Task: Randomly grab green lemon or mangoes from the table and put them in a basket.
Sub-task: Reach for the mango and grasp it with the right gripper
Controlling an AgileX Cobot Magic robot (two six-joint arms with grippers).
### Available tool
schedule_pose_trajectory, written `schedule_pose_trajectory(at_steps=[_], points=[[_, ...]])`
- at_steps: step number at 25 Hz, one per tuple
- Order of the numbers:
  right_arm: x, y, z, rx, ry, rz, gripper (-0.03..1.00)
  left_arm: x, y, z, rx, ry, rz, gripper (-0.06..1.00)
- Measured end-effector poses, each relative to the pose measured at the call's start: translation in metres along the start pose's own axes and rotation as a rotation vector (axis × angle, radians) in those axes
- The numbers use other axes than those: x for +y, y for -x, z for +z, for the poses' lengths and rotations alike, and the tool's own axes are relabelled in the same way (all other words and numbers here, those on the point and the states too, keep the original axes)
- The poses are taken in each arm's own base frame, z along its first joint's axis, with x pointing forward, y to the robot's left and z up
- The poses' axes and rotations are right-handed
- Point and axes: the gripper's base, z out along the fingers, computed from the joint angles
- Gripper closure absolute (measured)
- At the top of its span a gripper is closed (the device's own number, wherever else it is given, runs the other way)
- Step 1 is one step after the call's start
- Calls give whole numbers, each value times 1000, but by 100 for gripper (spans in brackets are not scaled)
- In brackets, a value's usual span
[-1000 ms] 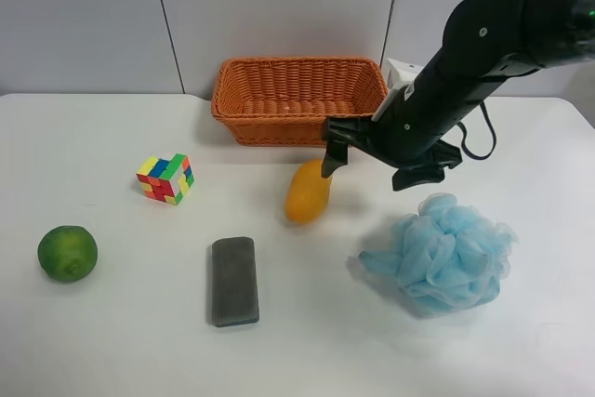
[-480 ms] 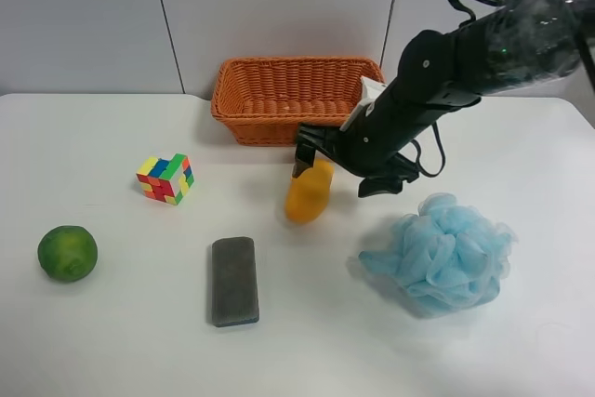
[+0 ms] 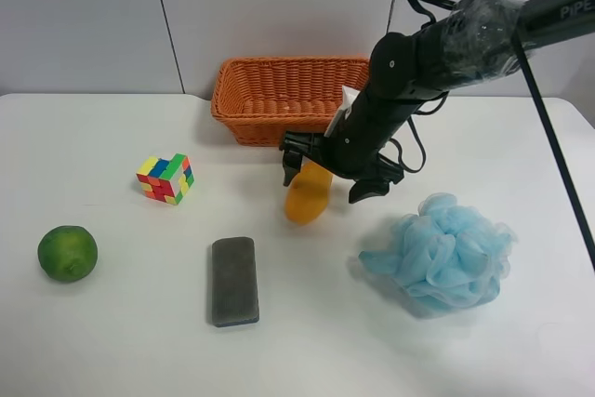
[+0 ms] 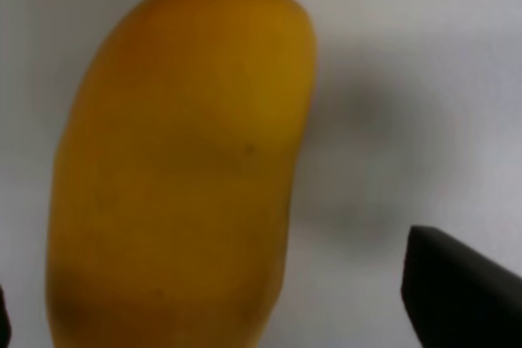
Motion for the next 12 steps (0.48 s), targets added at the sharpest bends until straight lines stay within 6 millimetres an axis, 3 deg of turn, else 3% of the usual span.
schedule_pose_trajectory(at_steps=[12], points=[[-3, 3, 5, -31, -20, -7, 2, 0, 0, 0, 0, 0, 0, 4]])
